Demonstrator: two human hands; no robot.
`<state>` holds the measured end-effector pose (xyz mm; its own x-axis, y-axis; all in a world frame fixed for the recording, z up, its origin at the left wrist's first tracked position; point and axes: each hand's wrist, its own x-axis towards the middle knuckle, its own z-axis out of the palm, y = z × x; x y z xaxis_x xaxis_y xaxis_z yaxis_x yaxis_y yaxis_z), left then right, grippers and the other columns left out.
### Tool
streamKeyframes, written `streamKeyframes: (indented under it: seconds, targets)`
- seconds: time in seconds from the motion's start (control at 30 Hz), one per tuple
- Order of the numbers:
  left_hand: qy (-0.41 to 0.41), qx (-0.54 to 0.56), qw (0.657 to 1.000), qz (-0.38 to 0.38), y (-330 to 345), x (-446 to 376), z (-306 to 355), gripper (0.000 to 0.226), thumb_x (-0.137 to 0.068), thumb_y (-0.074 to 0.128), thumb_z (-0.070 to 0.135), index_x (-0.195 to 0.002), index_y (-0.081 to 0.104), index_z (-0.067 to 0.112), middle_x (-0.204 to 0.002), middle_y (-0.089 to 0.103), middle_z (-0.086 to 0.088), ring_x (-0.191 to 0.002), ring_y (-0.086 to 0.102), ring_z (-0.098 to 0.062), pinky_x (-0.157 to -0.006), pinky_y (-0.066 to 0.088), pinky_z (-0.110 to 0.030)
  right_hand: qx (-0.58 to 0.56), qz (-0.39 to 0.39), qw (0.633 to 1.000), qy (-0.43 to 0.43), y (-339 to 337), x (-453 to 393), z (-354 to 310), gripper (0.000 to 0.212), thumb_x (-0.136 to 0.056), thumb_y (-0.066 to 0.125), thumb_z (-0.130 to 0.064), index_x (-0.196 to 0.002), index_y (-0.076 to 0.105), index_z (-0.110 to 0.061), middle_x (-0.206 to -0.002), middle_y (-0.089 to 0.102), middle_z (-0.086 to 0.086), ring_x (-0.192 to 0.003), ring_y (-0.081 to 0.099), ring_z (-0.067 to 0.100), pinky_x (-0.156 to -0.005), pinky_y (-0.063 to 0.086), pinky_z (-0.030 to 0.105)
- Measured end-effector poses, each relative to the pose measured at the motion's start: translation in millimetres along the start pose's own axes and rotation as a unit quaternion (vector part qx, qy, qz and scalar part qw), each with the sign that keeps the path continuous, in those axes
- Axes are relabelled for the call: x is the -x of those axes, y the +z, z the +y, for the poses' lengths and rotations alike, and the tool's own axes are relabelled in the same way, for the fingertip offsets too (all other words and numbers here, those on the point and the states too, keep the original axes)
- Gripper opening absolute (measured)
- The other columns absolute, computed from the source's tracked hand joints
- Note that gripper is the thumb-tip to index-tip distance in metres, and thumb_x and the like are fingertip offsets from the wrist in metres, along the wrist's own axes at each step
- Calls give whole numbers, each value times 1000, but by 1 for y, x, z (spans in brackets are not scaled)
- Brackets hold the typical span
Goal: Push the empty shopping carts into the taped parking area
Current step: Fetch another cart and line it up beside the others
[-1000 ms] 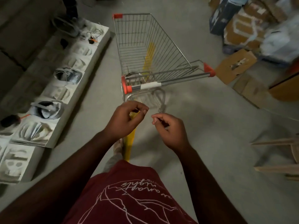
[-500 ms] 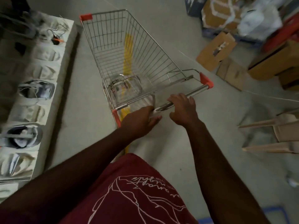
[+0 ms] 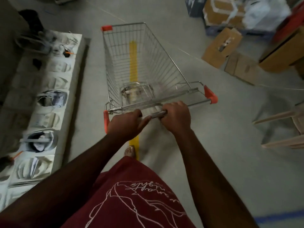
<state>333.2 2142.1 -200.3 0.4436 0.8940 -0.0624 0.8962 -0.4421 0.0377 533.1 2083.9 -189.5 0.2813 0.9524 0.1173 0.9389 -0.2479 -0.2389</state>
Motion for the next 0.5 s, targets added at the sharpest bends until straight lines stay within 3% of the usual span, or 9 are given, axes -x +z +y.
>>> streamKeyframes:
  seconds: [0.03,0.1,0.23,0.4,0.5]
  targets:
    - [-13,22,999,-30,4,6,-6,73,-84,10,95,-89,57,38,-65,67,10,-69,73,-23,-108,17,-68,3,-2,1000,-4,1,9,-1,15,-68,81,-30,-70,72,-17,-72,70,8,-78,63,38,-71,46,39]
    - [-8,34,999,-33,9,17,-17,78,-83,6,95,-88,57,36,-68,67,8,-77,73,-27,-108,6,-68,23,-30,999,-5,5,27,-1,33,-70,84,-48,-71,74,-16,-71,72,9,-76,68,39,-67,47,38]
    - [63,-6,998,-31,7,47,-41,79,-86,8,93,-83,59,33,-65,63,8,-79,72,-22,-107,12,-58,1,-77,997,-3,8,80,-7,54,-67,76,-75,-85,75,-24,-81,75,1,-82,73,30,-64,43,31]
    - [136,-35,990,-5,14,78,-51,78,-88,10,90,-73,59,31,-47,47,10,-65,70,-16,-115,23,-55,-16,-90,994,53,7,159,-27,50,-74,70,-75,-87,75,-27,-83,75,-1,-81,72,26,-63,36,29]
    - [201,-41,979,17,15,99,-44,79,-91,9,86,-72,61,30,-56,63,6,-64,72,-16,-115,28,-61,3,-94,990,108,9,199,-36,52,-74,68,-76,-88,75,-26,-82,74,0,-80,72,27,-62,37,29]
